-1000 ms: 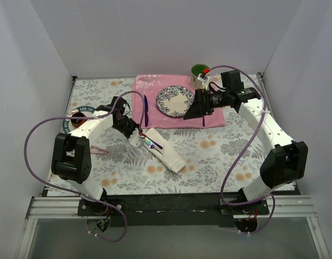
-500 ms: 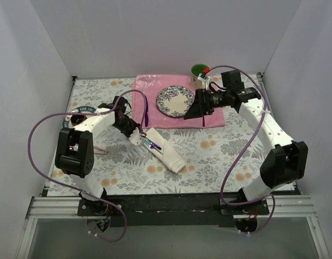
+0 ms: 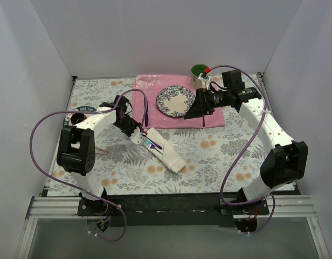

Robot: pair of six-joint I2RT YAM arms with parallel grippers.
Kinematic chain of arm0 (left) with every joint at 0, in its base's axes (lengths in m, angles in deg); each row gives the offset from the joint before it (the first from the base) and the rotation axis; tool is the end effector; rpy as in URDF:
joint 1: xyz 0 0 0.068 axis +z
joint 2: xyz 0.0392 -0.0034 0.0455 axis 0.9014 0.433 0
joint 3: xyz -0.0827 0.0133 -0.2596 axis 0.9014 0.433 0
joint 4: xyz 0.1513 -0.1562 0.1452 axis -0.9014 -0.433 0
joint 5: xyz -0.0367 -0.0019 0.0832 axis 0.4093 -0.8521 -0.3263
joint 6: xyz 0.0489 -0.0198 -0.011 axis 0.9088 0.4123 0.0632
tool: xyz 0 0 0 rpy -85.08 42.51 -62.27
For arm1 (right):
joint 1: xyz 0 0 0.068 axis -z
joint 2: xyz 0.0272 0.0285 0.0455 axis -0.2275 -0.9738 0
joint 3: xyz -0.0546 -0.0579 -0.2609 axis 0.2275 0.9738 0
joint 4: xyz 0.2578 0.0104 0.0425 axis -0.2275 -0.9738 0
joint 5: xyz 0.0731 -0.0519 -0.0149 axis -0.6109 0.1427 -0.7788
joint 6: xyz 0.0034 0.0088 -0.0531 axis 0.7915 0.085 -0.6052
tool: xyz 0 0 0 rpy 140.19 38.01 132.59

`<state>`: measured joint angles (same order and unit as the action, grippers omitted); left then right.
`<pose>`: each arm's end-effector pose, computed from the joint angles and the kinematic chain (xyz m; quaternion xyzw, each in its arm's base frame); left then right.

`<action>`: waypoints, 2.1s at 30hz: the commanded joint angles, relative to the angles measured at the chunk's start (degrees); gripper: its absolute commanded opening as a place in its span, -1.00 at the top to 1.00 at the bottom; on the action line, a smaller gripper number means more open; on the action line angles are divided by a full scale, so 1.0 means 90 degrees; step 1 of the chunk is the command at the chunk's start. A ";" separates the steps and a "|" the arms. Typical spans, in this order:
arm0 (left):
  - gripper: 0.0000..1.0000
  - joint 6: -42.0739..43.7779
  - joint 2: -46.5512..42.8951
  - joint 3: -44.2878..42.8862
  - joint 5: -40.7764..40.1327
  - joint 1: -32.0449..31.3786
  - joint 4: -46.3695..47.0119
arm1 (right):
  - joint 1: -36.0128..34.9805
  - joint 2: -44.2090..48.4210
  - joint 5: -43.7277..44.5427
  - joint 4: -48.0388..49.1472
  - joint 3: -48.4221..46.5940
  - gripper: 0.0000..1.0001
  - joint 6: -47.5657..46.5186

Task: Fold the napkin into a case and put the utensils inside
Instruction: Insert the spoon into the folded napkin.

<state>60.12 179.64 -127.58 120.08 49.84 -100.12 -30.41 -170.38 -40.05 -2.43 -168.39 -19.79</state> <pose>0.3082 -0.1003 0.1976 0.7352 0.6079 -0.1979 0.2253 0.3107 0.1272 0.3466 -0.2520 0.7948 0.4915 0.2515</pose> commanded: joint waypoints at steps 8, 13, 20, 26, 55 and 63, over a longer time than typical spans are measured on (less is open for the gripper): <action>1.00 0.2834 0.0131 -0.0347 0.0353 -0.0312 -0.0107 | 0.0052 0.0125 -0.0195 0.0101 -0.0138 -0.98 -0.0002; 1.00 0.2834 0.0111 -0.0318 0.0373 -0.0459 -0.0155 | 0.0081 0.0134 -0.0234 0.0082 -0.0109 -0.97 -0.0031; 1.00 0.2834 0.0082 -0.0220 0.0412 -0.0605 -0.0097 | 0.0101 0.0124 -0.0273 0.0082 -0.0060 -0.97 -0.0031; 1.00 0.2824 0.0043 -0.0172 0.0480 -0.0771 -0.0116 | 0.0111 0.0154 -0.0283 0.0092 0.0028 -0.98 -0.0050; 1.00 0.2795 0.0180 -0.0103 0.0685 -0.1211 -0.0224 | 0.0228 0.0232 -0.0332 0.0111 0.0155 -0.97 -0.0080; 1.00 0.2639 0.0219 -0.0113 0.0753 -0.1377 -0.0165 | 0.0238 0.0232 -0.0341 0.0140 0.0175 -0.98 -0.0080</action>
<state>60.12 182.15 -128.28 123.97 38.35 -101.04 -28.55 -170.14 -41.84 -2.41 -166.60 -19.92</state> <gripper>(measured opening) 0.074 0.986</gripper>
